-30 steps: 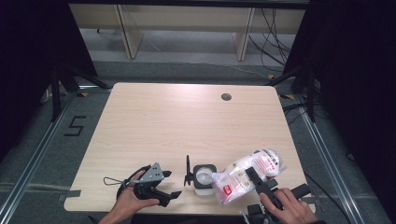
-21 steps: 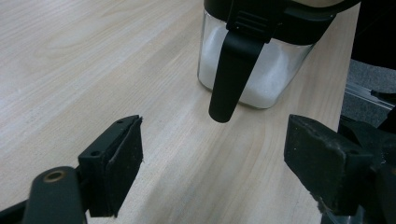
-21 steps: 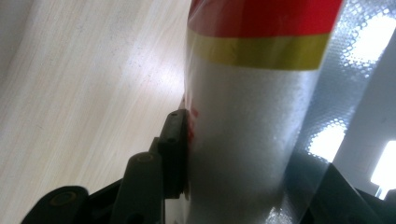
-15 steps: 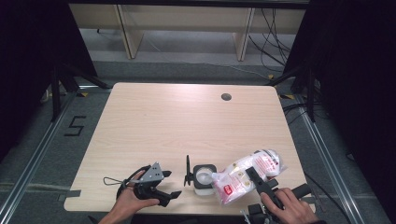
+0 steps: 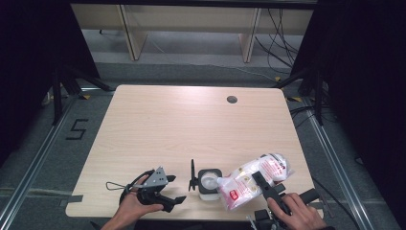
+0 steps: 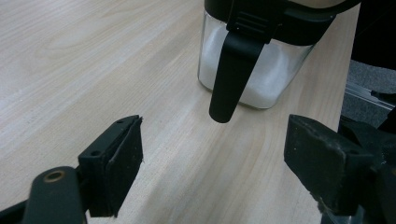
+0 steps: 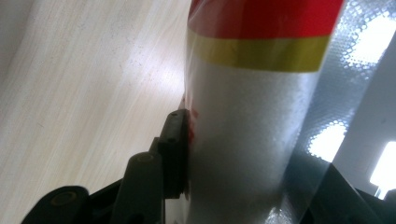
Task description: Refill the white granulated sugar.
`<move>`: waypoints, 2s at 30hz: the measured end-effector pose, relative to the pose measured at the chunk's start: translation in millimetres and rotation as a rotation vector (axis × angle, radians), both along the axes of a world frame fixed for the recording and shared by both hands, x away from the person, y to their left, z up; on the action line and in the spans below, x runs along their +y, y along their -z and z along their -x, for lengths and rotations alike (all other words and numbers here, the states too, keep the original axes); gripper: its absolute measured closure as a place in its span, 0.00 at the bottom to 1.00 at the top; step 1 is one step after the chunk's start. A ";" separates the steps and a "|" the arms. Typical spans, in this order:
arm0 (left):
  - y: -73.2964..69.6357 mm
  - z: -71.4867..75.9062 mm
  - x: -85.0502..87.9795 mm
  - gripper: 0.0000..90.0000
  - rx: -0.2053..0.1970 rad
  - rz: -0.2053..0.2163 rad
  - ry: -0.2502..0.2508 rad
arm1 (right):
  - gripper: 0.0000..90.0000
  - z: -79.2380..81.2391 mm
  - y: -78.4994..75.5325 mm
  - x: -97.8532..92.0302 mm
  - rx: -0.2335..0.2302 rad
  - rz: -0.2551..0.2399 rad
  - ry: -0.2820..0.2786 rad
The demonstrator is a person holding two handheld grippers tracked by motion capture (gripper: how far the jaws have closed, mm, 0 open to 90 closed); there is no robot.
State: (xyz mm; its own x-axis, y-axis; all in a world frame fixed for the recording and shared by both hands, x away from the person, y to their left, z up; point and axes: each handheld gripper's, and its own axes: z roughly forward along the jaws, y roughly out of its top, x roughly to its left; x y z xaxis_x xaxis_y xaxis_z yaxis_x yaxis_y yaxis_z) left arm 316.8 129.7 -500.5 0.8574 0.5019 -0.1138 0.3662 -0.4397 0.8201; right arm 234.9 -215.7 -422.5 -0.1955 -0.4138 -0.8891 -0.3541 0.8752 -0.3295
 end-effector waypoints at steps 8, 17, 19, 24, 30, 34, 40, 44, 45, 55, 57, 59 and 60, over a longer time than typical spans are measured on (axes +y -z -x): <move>-0.4 -1.1 0.6 0.21 -0.014 -0.008 0.012 | 0.68 -0.4 0.2 -0.6 0.006 -0.014 0.001; 0.0 0.2 0.0 0.21 0.002 0.000 -0.002 | 0.68 -1.4 -1.2 -0.9 0.007 -0.014 -0.011; 0.0 -0.1 -0.4 0.21 -0.005 0.006 0.002 | 0.68 -0.3 -0.3 -1.6 0.016 -0.022 0.009; -0.2 -1.1 0.1 0.21 -0.018 0.000 0.013 | 0.68 -0.1 -0.5 -1.3 0.018 -0.019 0.010; 0.0 0.2 -0.1 0.21 0.003 0.001 -0.002 | 0.68 -1.8 -1.3 -1.9 0.012 -0.017 -0.011; 0.1 0.2 -0.2 0.21 0.002 0.000 -0.002 | 0.68 -2.7 -2.6 -3.4 0.024 -0.042 -0.011; 0.0 0.2 -0.1 0.21 0.003 0.001 -0.002 | 0.69 -4.1 -1.3 -7.5 0.061 -0.121 0.006; 0.0 0.1 0.0 0.21 0.002 0.001 -0.002 | 0.69 -5.3 -1.2 -10.1 0.092 -0.140 0.017; 0.0 0.0 0.1 0.21 0.000 0.000 0.000 | 0.69 -6.3 -1.6 -9.8 0.091 -0.130 0.011; -0.5 -0.5 0.7 0.21 0.008 0.004 0.008 | 0.69 -10.2 3.7 -14.7 0.168 -0.220 -0.003; -0.7 -0.5 0.3 0.21 0.015 0.009 0.006 | 0.69 -12.6 2.4 -15.1 0.165 -0.216 -0.031; -0.3 -0.4 0.1 0.21 0.014 0.009 0.006 | 0.69 -13.4 5.0 -17.1 0.193 -0.253 -0.019; -0.1 -0.2 -0.1 0.21 0.011 0.012 0.004 | 0.69 -14.8 5.8 -17.5 0.196 -0.259 -0.033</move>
